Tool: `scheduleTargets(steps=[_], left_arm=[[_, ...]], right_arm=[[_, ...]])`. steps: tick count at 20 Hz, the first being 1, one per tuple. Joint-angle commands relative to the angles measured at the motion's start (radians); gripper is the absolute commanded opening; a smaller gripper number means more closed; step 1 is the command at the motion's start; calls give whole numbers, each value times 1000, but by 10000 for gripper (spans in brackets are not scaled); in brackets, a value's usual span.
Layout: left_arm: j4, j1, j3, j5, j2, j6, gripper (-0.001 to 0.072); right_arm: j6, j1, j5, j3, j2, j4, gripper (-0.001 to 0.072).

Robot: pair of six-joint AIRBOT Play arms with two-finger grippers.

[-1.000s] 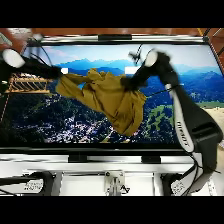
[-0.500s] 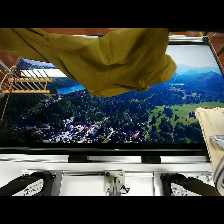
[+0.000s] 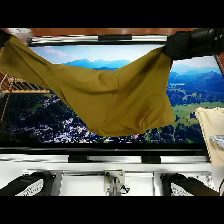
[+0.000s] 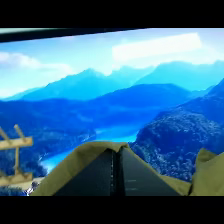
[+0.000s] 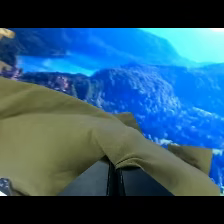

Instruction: Fold the shirts.

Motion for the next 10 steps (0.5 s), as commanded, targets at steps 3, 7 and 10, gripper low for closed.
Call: scheduleTargets(steps=[3, 7, 10], left_arm=[[-82, -50, 76, 95, 114, 36, 46], [-71, -55, 92, 21, 270, 32, 46], [-56, -55, 85, -138, 307, -22, 46]], right_arm=[[-31, 0, -64, 43, 111, 142, 55], [71, 0, -16, 61, 240, 142, 55], [176, 0, 197, 46, 243, 143, 55]])
